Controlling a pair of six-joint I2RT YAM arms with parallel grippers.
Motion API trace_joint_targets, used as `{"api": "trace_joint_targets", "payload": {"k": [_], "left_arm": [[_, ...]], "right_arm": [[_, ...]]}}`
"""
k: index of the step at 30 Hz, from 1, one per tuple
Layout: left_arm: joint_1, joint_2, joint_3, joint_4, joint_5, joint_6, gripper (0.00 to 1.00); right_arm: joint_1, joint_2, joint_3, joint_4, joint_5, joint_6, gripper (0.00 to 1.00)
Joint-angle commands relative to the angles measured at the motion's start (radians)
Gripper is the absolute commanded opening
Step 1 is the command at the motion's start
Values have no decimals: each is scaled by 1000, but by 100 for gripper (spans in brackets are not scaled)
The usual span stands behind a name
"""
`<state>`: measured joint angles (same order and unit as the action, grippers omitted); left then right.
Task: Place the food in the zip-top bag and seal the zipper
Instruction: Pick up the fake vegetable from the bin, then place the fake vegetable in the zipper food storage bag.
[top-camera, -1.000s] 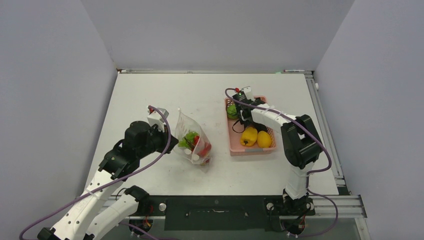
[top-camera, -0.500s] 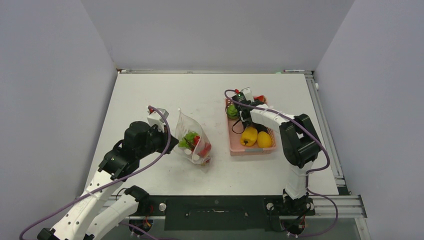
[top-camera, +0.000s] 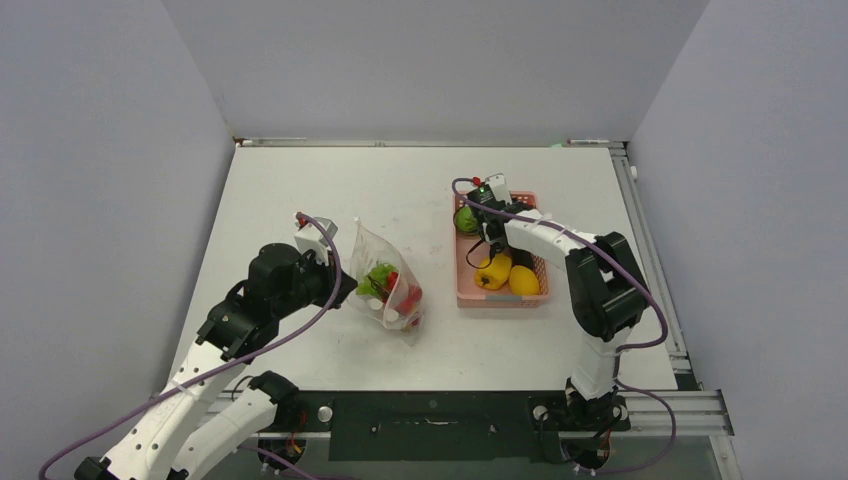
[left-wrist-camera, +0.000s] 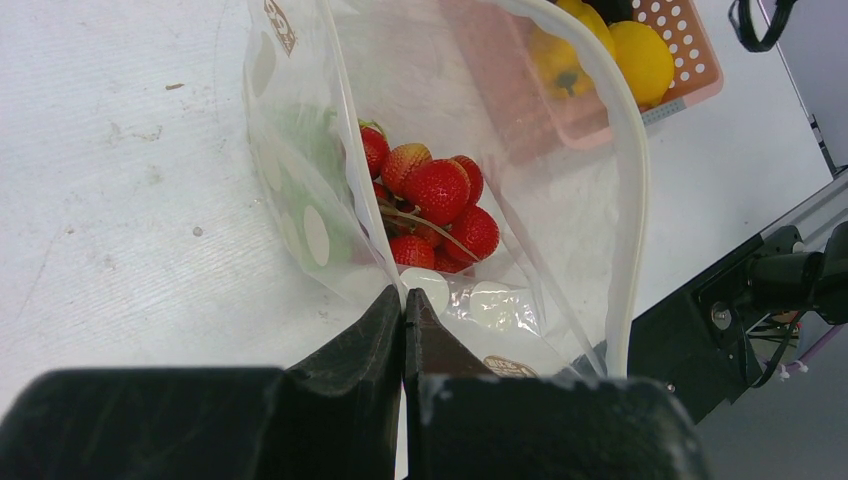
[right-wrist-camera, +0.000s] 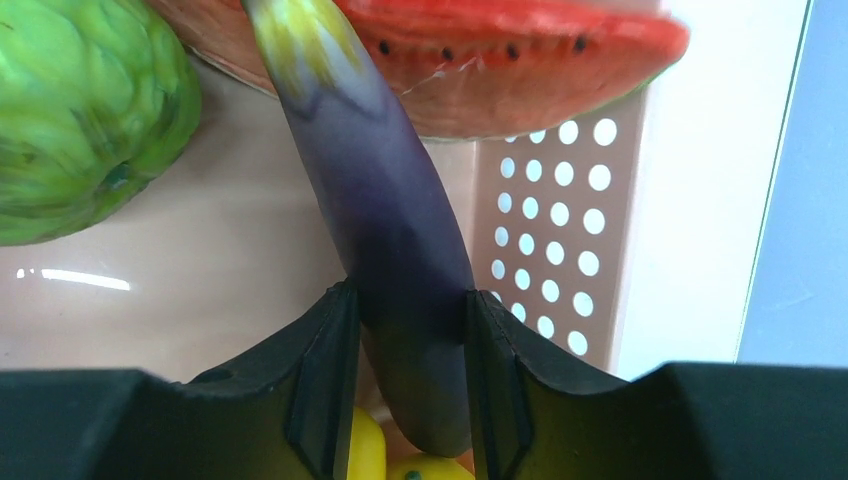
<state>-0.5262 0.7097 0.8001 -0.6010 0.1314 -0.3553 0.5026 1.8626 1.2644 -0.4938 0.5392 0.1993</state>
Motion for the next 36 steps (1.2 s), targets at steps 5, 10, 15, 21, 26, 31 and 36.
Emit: {"api": "trace_joint_targets", "payload": {"k": [5, 10, 15, 21, 26, 31, 36], "left_arm": [[8, -12, 4, 43, 15, 2, 0], [8, -13, 4, 42, 15, 1, 0], [8, -12, 4, 42, 15, 1, 0], [8, -12, 2, 43, 14, 0, 0], [8, -6, 4, 45, 17, -1, 0], [8, -7, 2, 45, 17, -2, 0], [8, -7, 2, 44, 16, -2, 0]], "right_arm": [[7, -205, 0, 8, 2, 21, 10], [29, -293, 18, -1, -26, 37, 10], [99, -394, 35, 6, -65, 56, 11], [201, -510, 82, 34, -122, 91, 12], [237, -593, 81, 108, -283, 153, 10], [283, -662, 48, 238, -435, 207, 10], [346, -675, 53, 315, -487, 227, 10]]}}
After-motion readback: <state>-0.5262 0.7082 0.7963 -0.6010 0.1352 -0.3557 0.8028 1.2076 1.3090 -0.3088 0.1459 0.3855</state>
